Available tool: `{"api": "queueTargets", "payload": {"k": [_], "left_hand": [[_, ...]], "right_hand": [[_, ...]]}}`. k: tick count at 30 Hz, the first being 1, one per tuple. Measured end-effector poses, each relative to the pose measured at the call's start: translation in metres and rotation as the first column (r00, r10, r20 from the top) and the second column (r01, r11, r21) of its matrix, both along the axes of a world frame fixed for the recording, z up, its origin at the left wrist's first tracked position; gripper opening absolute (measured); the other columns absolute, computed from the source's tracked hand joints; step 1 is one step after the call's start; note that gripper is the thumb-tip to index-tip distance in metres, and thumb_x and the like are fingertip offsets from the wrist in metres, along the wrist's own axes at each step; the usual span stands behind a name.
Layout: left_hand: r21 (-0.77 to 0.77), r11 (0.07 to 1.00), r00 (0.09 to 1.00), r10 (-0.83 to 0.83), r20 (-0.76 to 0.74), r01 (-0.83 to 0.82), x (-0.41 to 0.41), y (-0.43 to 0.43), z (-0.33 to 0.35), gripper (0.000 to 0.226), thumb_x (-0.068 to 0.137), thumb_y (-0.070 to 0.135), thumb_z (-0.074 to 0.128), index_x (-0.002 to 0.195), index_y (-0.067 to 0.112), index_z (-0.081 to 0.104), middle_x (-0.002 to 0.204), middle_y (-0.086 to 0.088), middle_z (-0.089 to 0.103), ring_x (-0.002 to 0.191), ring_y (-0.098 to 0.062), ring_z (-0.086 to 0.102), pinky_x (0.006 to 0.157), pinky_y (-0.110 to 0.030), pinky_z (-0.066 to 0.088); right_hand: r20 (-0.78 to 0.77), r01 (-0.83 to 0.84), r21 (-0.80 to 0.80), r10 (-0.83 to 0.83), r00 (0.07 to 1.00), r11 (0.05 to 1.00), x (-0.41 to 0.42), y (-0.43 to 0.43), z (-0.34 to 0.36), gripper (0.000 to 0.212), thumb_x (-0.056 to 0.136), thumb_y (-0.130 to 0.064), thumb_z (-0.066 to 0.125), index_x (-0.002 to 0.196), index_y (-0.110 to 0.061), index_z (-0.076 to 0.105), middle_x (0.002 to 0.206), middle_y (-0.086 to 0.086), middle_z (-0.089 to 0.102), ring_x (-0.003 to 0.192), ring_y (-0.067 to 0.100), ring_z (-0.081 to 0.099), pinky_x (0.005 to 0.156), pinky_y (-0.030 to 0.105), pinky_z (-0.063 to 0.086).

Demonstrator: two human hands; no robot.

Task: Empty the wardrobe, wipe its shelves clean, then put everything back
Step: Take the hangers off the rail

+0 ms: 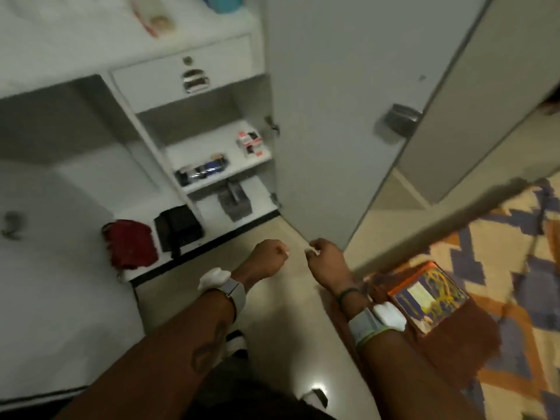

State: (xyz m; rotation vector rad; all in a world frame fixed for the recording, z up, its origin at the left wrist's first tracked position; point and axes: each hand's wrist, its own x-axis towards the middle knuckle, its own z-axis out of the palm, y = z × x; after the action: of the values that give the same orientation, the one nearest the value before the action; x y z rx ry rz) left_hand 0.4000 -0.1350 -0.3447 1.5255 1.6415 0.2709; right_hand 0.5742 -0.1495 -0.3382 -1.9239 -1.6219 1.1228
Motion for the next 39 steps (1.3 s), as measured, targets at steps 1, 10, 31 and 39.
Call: {"api": "queueTargets", "payload": {"k": [1,10,31,39], "left_hand": [[0.034,0.996,0.997,0.078,0.003,-0.078,-0.035,-0.001,0.014,0.022,0.100,0.022,0.056,0.100,0.006,0.071,0.106,-0.006,0.070,0.103,-0.021,0.064,0.086,-0.025,0.046],[0.430,0.830,0.924,0.383,0.022,-0.354,-0.296,0.063,0.165,0.022,0.097,0.020,0.056,0.096,0.011,0.076,0.102,-0.001,0.073,0.094,-0.014,0.064,0.083,-0.022,0.045],[0.904,0.426,0.958,0.269,-0.100,-0.026,-0.462,0.352,0.592,0.017,0.099,0.027,0.057,0.100,0.024,0.074,0.101,0.016,0.070,0.095,-0.005,0.064,0.081,-0.022,0.049],[0.957,0.284,0.912,0.373,-0.171,0.063,-0.443,0.471,0.720,0.017,0.100,0.029,0.056,0.099,0.025,0.072,0.099,0.012,0.069,0.093,-0.007,0.064,0.083,-0.027,0.051]], "right_hand": [[0.012,-0.077,0.041,0.076,0.997,0.996,-0.035,0.014,0.015,0.035,0.096,-0.026,0.059,0.127,-0.011,0.065,0.131,0.008,0.064,0.121,0.025,0.058,0.103,0.029,0.043],[0.011,-0.335,0.418,0.363,0.932,0.845,-0.307,0.147,0.164,0.025,0.095,-0.023,0.061,0.116,-0.012,0.071,0.120,0.006,0.068,0.110,0.024,0.063,0.094,0.026,0.045],[0.244,-0.250,0.887,0.066,0.968,0.387,-0.423,0.424,0.603,0.025,0.098,-0.032,0.054,0.112,-0.019,0.071,0.118,0.001,0.067,0.111,0.021,0.062,0.090,0.034,0.052],[0.257,-0.232,0.954,-0.117,0.959,0.189,-0.378,0.554,0.747,0.027,0.096,-0.023,0.052,0.114,-0.008,0.067,0.117,0.009,0.065,0.105,0.028,0.062,0.087,0.035,0.052]]}}
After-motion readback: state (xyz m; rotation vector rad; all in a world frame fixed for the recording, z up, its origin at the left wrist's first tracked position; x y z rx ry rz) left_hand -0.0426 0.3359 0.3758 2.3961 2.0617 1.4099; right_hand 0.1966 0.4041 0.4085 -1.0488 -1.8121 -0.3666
